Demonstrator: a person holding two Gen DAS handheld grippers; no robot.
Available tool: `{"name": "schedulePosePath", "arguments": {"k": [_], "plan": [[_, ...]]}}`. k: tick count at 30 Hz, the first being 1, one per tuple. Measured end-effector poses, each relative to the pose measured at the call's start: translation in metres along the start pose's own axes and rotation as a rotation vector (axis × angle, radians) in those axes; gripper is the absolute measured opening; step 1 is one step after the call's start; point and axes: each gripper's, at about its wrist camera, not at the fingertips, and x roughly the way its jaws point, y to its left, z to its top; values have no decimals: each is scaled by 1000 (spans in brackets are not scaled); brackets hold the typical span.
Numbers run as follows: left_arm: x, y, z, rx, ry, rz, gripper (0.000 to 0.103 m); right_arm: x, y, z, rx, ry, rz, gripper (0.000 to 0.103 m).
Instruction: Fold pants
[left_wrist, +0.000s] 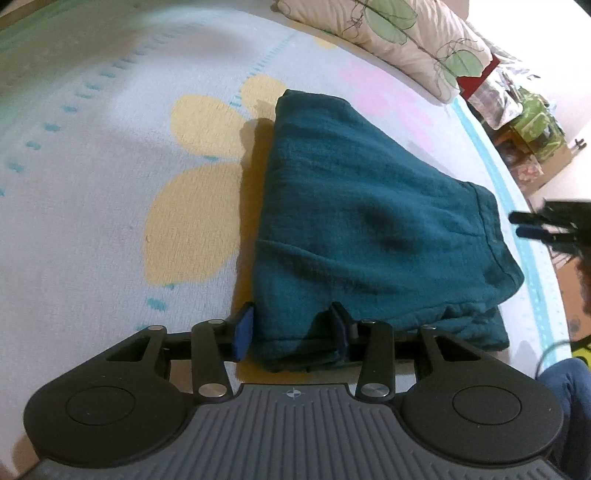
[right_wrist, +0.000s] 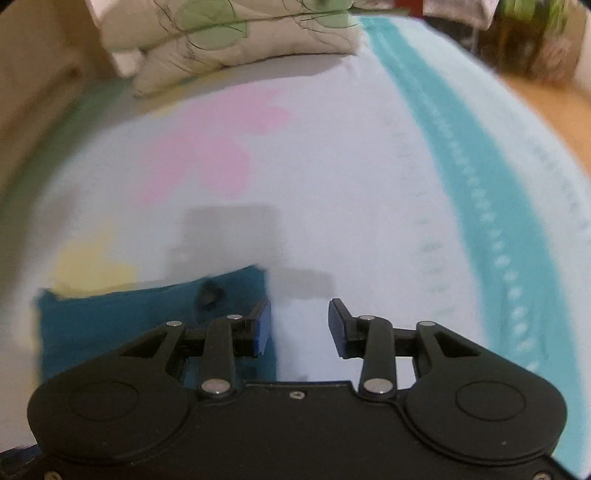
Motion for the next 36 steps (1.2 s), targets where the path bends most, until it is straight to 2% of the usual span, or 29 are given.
{"name": "schedulePosePath", "arguments": {"k": [2,7,8,9,10,13,16,17,18,20,22,25,27,30,36], "plan": [[0,-1,1,0,4,6,42,3,-6,-13,6,60,117,51],[0,-3,0,-10,3,14,42,14,-1,-45,-53,142,180,53],[0,-3,0,-12,4,17,42,13,4,-51,-68,146,195,48],[0,-4,0,-13,5,19,42,10,12,-53,-107,140,202,23],[-1,-5,1,-12,6,21,42,5,20,-52,-148,139,202,15],[-2,-6,1,-7,4,23,42,-12,28,-55,-180,141,122,16],[-1,-3,0,-21,-3,13,42,-3,21,-54,-135,206,85,20],[-1,-2,0,-18,-4,10,42,-5,22,-53,-133,189,81,27],[-1,-1,0,-16,-7,6,42,-8,24,-48,-124,165,77,39],[-3,3,-2,-17,-11,-4,39,-22,33,-40,-123,106,51,42],[-3,6,-3,-18,-16,-11,37,-38,46,-30,-176,28,-15,42],[-5,7,-3,-26,-16,-16,35,-56,71,-13,-266,-86,-116,47],[-5,8,-4,-37,-17,-18,33,-57,91,-3,-331,-125,-68,47],[-6,9,-5,-57,-22,-18,30,-37,129,7,-418,-110,43,47],[-9,13,-9,-81,-32,-20,27,23,219,-3,-678,-86,237,41]]}}
